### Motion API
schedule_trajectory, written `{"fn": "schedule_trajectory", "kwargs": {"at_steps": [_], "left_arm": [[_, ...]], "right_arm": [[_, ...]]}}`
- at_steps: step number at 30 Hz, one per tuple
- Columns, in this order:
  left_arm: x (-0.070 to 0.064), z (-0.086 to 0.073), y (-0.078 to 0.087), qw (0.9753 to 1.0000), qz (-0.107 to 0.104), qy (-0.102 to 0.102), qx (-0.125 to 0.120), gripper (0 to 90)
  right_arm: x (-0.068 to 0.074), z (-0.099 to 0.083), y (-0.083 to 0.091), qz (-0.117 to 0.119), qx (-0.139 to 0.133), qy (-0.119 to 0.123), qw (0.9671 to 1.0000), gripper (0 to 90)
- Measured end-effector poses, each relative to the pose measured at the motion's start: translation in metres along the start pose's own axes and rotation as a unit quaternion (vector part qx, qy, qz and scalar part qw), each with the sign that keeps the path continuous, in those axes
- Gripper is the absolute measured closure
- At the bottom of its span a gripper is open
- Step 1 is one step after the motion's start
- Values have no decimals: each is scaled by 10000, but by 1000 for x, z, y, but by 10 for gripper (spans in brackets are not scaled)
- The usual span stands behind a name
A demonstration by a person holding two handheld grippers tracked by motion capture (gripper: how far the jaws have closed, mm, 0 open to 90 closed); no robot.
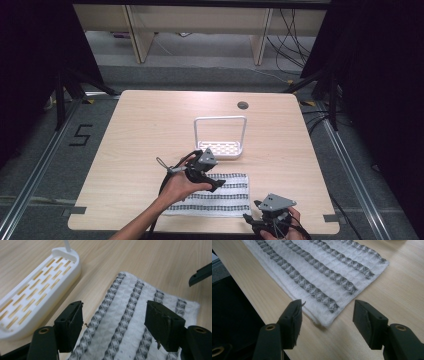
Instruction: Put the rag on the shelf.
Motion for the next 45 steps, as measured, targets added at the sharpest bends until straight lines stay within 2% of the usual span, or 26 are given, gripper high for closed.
{"fn": "schedule_trajectory", "kwargs": {"at_steps": [1,2,3,6,9,10,13,15,17,19,20,23,24,33,35,37,40,41,42,43,45], "left_arm": [[0,3,-4,9999,-75,-48,51,303],[-2,7,-7,9999,-126,19,-8,305],[-3,10,-12,9998,-172,-7,38,305],[-5,12,-18,9997,-224,-59,126,310],[-7,17,-24,9995,-286,-18,115,311],[-6,20,-28,9996,-270,-15,127,312],[-6,23,-32,9995,-267,-58,155,315],[-7,25,-39,9991,-377,-66,190,315],[-7,25,-45,9988,-414,-22,247,315],[-8,25,-48,9986,-445,-31,283,316],[-9,27,-53,9983,-468,-76,340,321],[-10,28,-58,9980,-489,-99,400,327],[-12,30,-61,9972,-556,-175,465,326],[-10,31,-77,9962,-644,-25,589,331],[-11,32,-81,9956,-660,-99,650,340],[-13,33,-84,9952,-685,-171,684,355],[-14,33,-87,9947,-699,-208,721,376],[-13,34,-88,9947,-689,-273,719,389],[-14,35,-89,9947,-711,-245,703,399],[-14,35,-89,9947,-711,-245,703,413],[-17,34,-91,9935,-785,-319,765,440]], "right_arm": [[0,0,0,-6,-2,-17,10000,421],[1,0,0,5,2,-113,9999,422],[1,-1,1,6,18,-136,9999,424],[-1,0,1,-6,-5,-73,10000,427],[0,1,0,-10,-6,-49,10000,427],[2,0,0,-4,25,-152,9999,427],[2,2,-1,-9,-29,-112,9999,427],[3,0,-2,14,68,-89,9999,427],[4,0,-4,9,122,-158,9998,427],[4,0,-4,11,137,-116,9998,427],[3,1,-6,-13,123,-48,9999,429],[4,0,-6,-2,167,-97,9998,431],[4,0,-8,-5,196,-32,9998,433],[4,0,-14,40,245,-74,9997,446],[5,-1,-15,59,281,-117,9995,450],[3,-1,-16,53,265,-48,9996,454],[1,-1,-17,30,260,-57,9996,457],[2,-2,-17,65,282,-95,9995,460],[3,-2,-17,80,319,-195,9993,463],[1,-2,-18,51,299,-79,9995,465],[1,-2,-21,37,263,-127,9996,472]]}}
Point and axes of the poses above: each handheld gripper's, and its own axes: y roughly backward along the jaws, z roughly out of its top, x roughly to its left, the point moved 10 cm from there along -y, roughly forward along the jaws, and after that the axes turned 1 degree about -y, right-handed, at the moved point
